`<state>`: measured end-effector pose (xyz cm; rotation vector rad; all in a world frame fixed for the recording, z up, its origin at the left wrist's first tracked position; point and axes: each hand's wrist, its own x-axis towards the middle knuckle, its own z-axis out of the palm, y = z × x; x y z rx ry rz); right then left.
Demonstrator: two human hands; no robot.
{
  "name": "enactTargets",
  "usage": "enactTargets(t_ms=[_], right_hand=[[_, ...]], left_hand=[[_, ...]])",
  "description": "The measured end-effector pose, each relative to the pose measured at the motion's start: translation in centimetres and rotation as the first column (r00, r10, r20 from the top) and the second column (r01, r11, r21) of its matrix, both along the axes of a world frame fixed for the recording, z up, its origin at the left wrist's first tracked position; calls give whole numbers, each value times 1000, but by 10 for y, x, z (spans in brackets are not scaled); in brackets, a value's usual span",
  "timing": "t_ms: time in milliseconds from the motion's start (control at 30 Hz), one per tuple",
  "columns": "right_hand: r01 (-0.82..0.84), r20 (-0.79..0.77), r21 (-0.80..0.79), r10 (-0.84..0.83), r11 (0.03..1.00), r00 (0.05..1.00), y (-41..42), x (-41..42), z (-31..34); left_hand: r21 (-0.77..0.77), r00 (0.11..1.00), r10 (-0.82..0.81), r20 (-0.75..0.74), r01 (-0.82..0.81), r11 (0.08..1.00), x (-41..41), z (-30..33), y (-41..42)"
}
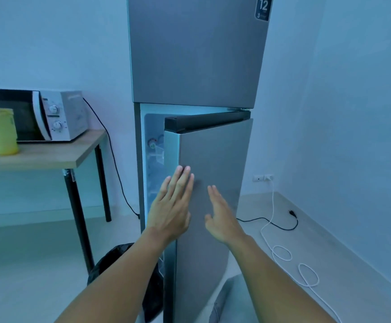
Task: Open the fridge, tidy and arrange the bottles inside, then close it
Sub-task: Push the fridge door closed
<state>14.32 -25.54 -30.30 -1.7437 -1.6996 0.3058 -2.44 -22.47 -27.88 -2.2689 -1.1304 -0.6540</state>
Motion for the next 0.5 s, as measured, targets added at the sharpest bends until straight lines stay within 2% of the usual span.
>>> enactTargets(t_ms=[100, 200, 500], right_hand=[[18, 10, 28, -18, 999, 1000, 26, 2, 9], [66, 43, 32, -67, 997, 997, 50, 6, 18], [92, 174, -11, -89, 996, 981, 103, -8, 34]], left_hand=[[51, 995, 97, -27, -95, 994, -8, 0, 22], [73, 992, 125, -19, -124, 990, -15, 1, 44], [24, 994, 109, 0, -109, 994, -24, 15, 90]])
